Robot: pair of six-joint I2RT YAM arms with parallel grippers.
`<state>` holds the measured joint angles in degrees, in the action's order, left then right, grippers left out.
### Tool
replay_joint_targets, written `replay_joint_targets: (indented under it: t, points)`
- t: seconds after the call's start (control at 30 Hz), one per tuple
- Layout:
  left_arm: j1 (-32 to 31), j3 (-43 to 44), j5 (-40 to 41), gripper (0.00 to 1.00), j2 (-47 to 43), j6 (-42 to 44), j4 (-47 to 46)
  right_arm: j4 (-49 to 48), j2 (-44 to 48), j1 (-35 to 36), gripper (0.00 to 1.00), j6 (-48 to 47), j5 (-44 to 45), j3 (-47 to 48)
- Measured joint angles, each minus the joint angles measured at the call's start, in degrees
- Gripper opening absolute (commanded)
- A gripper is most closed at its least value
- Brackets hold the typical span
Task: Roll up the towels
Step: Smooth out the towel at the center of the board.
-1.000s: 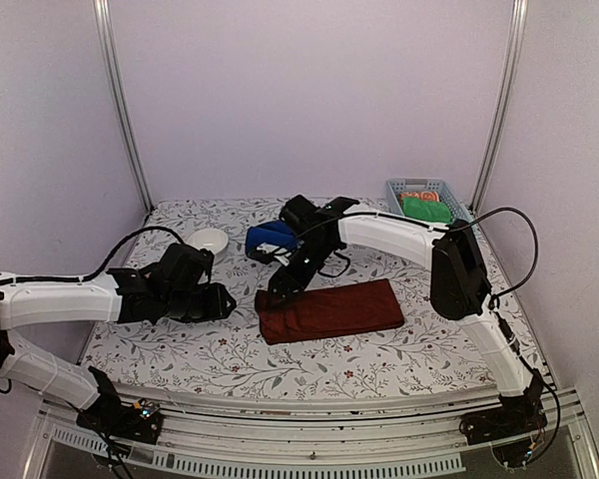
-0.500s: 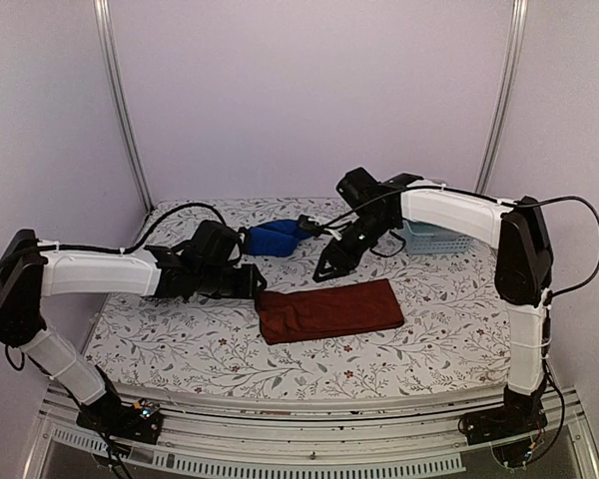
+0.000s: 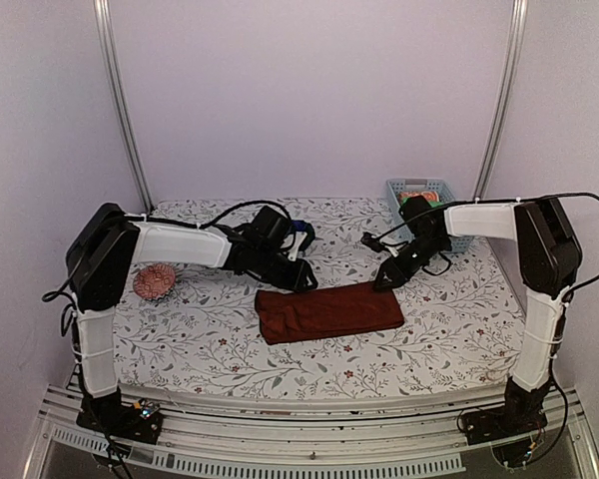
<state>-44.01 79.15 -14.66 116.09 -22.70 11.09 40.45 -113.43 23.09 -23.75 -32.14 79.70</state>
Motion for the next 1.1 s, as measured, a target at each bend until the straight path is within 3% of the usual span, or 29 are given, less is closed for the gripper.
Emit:
replay_joint_targets:
  t: [0.13,0.27,0.8,0.93,1.1]
  points:
    - [-0.2,1.9,-0.31,0.29,3.69,1.31,4.9,-0.72,-2.89,0.48,0.24,-0.59,0.39,0.0]
    - [-0.46,-2.51,0.61,0.29,2.1,1.57,7.3,-0.83,-5.33,0.5,0.24,-0.74,1.27,-0.09]
    - [-1.66,-33.88,8.09,0.3,-28.22,-5.9,11.39,0.02,-6.62,0.15,0.25,-0.74,0.2,1.22]
    - [-1.73,-31.71,11.85,0.37,-29.44,-6.23,13.42,0.37,-6.51,0.15,0.3,-0.76,-0.02,1.29]
    - [-0.44,-20.39,18.08,0.45,-25.22,-6.03,13.73,0.72,-5.75,0.48,0.35,-1.14,0.11,1.25]
